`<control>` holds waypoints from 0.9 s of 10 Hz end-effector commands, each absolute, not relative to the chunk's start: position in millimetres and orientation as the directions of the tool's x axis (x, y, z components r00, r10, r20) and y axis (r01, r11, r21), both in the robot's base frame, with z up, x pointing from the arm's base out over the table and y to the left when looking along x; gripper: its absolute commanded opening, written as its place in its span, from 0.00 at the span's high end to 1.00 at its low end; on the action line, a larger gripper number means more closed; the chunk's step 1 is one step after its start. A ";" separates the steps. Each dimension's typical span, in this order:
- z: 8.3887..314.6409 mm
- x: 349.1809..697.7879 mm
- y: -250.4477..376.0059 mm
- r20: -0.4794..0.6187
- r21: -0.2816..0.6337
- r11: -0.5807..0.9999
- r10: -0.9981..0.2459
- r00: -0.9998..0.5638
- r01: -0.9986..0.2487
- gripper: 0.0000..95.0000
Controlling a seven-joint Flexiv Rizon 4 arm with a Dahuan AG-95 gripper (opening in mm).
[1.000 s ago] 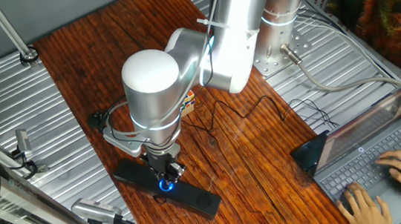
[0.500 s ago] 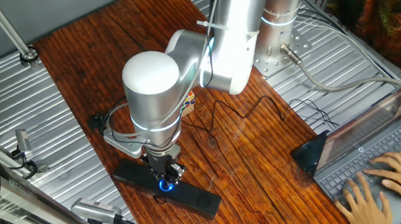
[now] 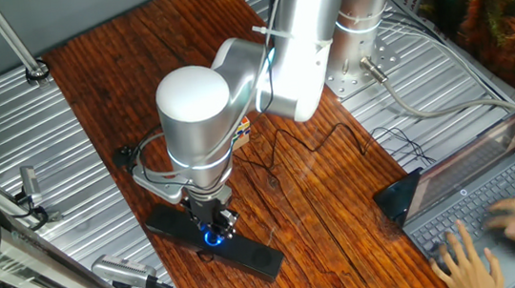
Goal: Turn the knob to increase the volume of the speaker
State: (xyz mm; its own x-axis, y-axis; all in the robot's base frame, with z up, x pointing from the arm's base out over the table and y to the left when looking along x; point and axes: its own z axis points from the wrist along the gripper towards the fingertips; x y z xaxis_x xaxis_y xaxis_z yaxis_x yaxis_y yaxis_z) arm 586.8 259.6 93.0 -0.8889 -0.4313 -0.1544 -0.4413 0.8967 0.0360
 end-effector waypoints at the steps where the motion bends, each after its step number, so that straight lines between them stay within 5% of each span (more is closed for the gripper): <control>1: 92.0 587.0 259.2 -0.157 0.035 0.895 -0.435 -0.886 -0.446 0.60; 9: 87.4 586.9 258.6 -0.158 0.023 0.897 -0.434 -0.887 -0.442 0.60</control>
State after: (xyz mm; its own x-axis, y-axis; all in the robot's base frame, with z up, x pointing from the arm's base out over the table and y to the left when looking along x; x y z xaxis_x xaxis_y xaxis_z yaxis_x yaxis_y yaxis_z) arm 586.5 258.5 86.9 -0.8863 -0.4350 -0.1590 -0.4438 0.8959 0.0228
